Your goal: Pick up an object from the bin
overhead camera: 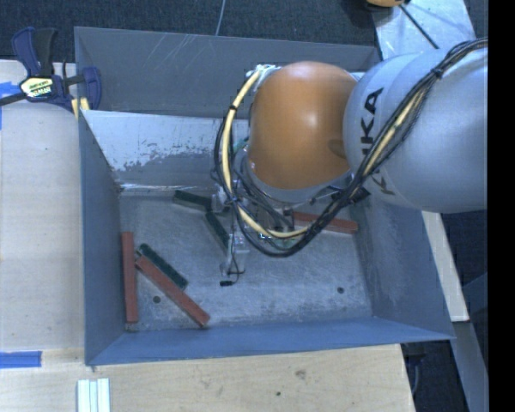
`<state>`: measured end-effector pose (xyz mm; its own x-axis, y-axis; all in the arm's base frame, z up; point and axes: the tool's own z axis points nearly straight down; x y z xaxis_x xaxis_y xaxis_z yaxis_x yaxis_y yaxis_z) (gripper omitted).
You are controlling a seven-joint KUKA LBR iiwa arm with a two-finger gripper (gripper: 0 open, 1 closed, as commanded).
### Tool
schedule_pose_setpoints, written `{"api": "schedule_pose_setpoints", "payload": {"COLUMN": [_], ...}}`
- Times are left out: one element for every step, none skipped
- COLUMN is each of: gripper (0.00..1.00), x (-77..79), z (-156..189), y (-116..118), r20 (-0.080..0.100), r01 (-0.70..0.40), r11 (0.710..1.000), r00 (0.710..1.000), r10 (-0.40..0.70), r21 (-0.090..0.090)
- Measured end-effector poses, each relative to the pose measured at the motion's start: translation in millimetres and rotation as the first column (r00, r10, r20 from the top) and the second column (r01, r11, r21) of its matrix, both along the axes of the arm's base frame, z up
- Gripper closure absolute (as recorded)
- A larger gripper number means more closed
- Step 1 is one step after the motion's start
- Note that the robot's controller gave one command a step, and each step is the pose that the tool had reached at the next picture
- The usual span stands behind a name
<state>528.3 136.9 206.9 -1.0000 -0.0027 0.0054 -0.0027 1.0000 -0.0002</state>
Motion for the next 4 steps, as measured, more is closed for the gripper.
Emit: {"api": "schedule_pose_setpoints", "payload": {"gripper": [0.00, 0.00, 0.00, 0.00], "x": [1.7, 10.5, 34.8, 55.6], "z": [4.5, -36.0, -105.2, -126.8], "y": [-0.7, -6.7, -28.1, -39.0], "r20": [0.008, 0.017, 0.012, 0.003], "r01": [0.002, 0.014, 0.060, -0.038], "r11": [1.000, 1.000, 0.998, 0.999], "r00": [1.000, 1.000, 0.998, 0.999], "r10": [-0.002, -0.014, -0.060, 0.038], "r21": [0.001, 0.004, 0.002, 0.000]}}
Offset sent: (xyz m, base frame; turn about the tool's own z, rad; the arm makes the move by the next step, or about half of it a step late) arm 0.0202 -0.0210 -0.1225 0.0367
